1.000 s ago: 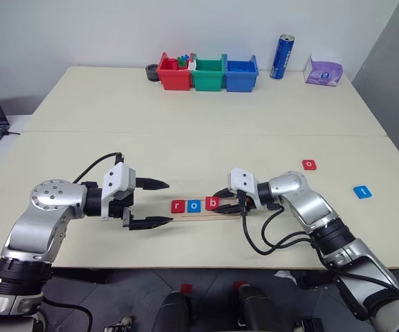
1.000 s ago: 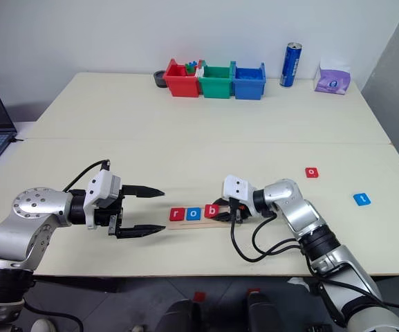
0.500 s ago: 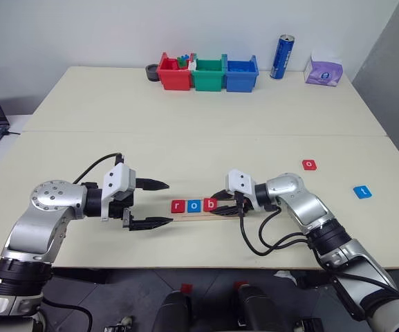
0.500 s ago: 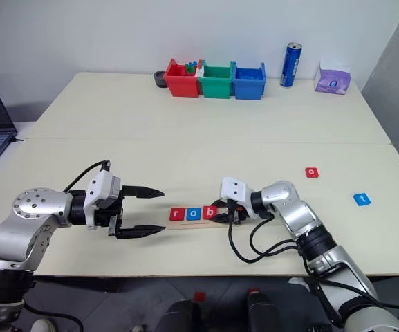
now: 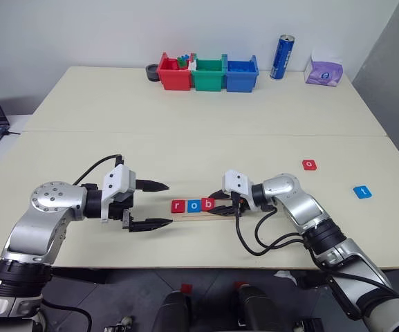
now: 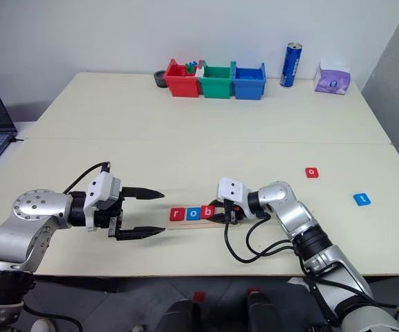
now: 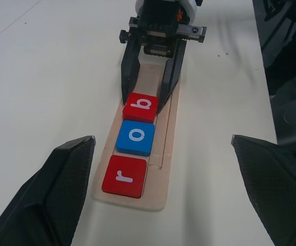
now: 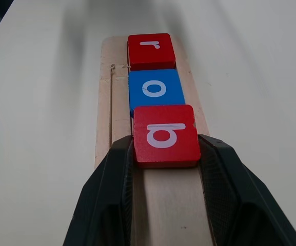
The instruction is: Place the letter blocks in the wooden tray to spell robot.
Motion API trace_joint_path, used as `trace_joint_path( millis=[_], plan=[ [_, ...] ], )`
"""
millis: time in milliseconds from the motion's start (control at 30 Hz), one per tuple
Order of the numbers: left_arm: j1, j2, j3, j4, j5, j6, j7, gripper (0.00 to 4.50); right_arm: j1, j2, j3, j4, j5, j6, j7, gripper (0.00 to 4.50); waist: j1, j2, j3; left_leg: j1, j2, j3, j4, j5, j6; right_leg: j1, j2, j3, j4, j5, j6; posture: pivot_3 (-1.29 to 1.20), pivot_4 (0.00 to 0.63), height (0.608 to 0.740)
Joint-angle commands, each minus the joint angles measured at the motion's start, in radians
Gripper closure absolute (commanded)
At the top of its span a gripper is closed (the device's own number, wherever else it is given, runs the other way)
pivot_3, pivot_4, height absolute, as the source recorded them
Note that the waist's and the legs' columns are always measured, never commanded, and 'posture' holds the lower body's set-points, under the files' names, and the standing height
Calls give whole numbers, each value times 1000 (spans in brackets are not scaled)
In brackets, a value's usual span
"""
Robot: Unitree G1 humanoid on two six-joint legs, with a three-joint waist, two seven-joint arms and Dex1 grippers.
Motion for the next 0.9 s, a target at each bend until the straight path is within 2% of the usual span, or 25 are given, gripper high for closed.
trace_joint_path(
  millis=[33,267,333,467,667,733,800,900],
  plan=[
    [-3,18,24,-26,-9,-12,-6,0,-22,-3,-15,-13,10,-13,20,3033,0,0,0,0,0,0,0,0,0,0,0,0,0,0,0,0,150,740],
    [-10,18,20,-19,-7,-13,-9,0,-27,-14,-34,-37,41,31,55,528,0,0,0,0,0,0,0,0,0,0,0,0,0,0,0,0,150,740],
    [-14,17,18,-17,-6,-13,-10,0,-31,-17,-40,-43,48,44,57,69,0,0,0,0,0,0,0,0,0,0,0,0,0,0,0,0,150,740],
    [-25,13,10,-11,-3,-13,-12,0,-40,-33,-71,-82,77,100,56,69,0,0,0,0,0,0,0,0,0,0,0,0,0,0,0,0,150,740],
    [-74,-28,-7,-54,-30,51,33,0,40,-209,-255,-374,206,380,10,69,12,0,0,-1,0,-2,0,0,0,1,-3,-1,0,0,0,0,150,740],
    [-105,-72,-21,-87,-34,92,91,0,82,-255,-320,-442,234,460,-33,69,14,0,0,-1,0,-2,0,0,0,1,-3,-1,-1,0,0,0,150,740],
    [-174,-178,-83,-125,3,147,214,0,136,-286,-420,-458,196,487,-166,69,22,0,0,-1,-1,-2,1,0,0,2,-4,-1,-1,0,1,0,150,740],
    [-262,-332,-172,-114,69,188,353,0,159,-259,-511,-359,63,434,-480,69,25,-1,0,-1,-3,0,3,0,0,2,-4,1,-1,2,4,0,150,740]
  ],
)
